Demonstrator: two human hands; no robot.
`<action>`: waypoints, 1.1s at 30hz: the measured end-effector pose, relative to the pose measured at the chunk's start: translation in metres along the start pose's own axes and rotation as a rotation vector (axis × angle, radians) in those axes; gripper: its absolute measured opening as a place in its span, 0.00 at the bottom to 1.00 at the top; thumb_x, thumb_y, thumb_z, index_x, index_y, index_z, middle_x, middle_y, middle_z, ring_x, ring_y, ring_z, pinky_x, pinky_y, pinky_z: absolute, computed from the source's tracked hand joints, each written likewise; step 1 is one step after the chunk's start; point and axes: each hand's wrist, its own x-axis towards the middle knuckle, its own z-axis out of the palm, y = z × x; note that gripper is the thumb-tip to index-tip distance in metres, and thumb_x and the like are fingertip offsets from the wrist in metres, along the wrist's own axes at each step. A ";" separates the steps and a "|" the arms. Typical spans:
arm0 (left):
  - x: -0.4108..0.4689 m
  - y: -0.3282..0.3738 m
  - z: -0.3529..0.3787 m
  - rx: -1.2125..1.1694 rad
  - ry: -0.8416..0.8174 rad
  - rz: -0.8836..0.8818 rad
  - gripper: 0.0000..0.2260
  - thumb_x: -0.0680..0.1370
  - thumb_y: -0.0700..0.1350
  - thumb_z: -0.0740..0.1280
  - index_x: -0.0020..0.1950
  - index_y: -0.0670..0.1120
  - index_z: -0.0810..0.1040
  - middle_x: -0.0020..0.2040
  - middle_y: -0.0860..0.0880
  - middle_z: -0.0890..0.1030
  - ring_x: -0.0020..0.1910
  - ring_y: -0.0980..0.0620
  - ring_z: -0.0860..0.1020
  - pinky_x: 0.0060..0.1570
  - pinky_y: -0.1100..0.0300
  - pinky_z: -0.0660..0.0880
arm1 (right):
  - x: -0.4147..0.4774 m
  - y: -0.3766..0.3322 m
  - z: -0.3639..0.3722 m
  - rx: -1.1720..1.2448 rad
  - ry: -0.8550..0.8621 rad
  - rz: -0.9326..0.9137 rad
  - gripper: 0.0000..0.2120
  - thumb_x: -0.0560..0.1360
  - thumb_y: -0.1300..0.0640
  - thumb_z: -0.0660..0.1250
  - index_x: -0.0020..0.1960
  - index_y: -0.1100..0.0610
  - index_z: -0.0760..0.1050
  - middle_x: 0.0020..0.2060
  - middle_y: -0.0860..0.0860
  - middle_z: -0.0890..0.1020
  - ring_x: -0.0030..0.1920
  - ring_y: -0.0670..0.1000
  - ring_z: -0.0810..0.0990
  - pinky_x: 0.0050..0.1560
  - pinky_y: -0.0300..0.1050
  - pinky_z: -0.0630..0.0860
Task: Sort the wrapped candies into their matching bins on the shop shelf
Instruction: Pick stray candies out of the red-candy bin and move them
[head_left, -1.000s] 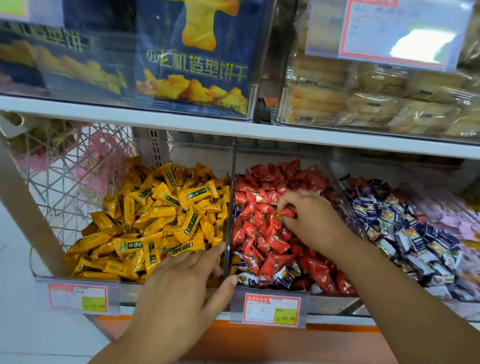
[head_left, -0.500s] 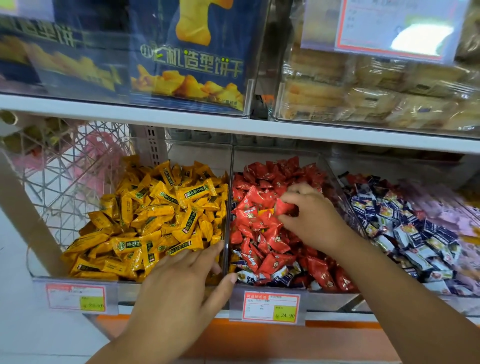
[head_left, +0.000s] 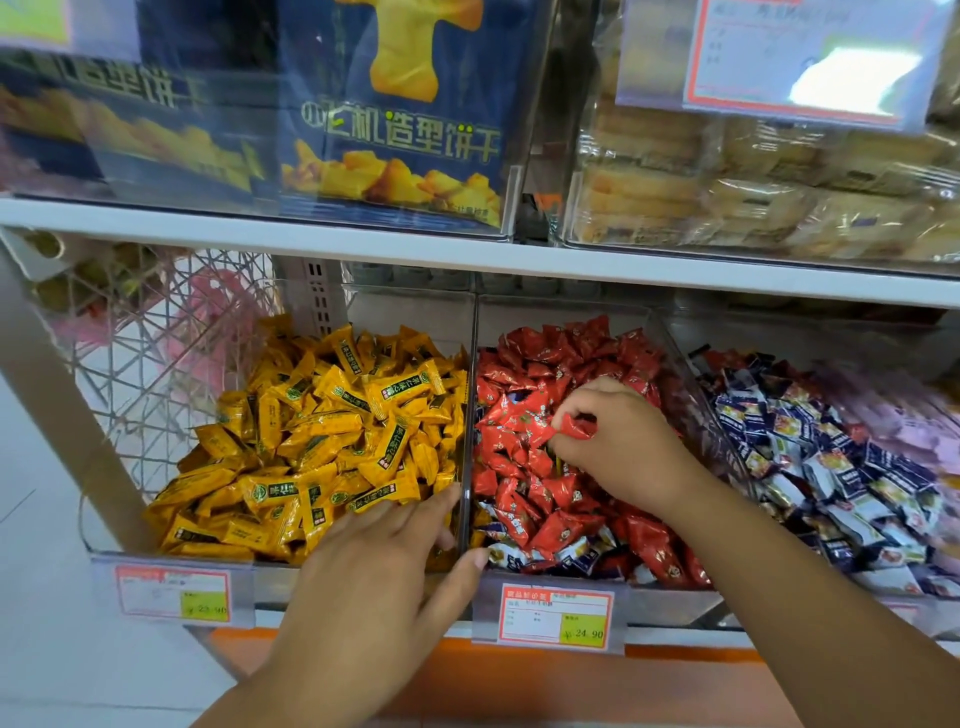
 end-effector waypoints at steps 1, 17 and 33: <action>0.000 0.000 0.000 0.003 0.002 0.003 0.22 0.75 0.62 0.58 0.59 0.51 0.80 0.37 0.67 0.71 0.36 0.61 0.72 0.36 0.66 0.66 | 0.000 0.001 -0.002 0.024 -0.015 0.008 0.04 0.71 0.49 0.71 0.44 0.43 0.77 0.50 0.42 0.74 0.58 0.48 0.72 0.65 0.53 0.67; 0.001 0.000 0.001 0.035 0.008 0.021 0.24 0.76 0.61 0.56 0.59 0.49 0.81 0.36 0.64 0.75 0.35 0.60 0.75 0.37 0.66 0.66 | -0.010 -0.010 -0.013 0.097 -0.026 0.055 0.06 0.70 0.49 0.74 0.41 0.45 0.76 0.49 0.43 0.75 0.57 0.47 0.72 0.53 0.43 0.68; -0.001 -0.002 0.001 0.029 0.022 0.031 0.24 0.77 0.62 0.56 0.60 0.49 0.81 0.37 0.64 0.77 0.36 0.60 0.76 0.36 0.66 0.68 | -0.005 -0.049 -0.043 0.602 -0.160 -0.020 0.14 0.77 0.57 0.67 0.61 0.47 0.75 0.57 0.44 0.80 0.50 0.43 0.83 0.51 0.39 0.80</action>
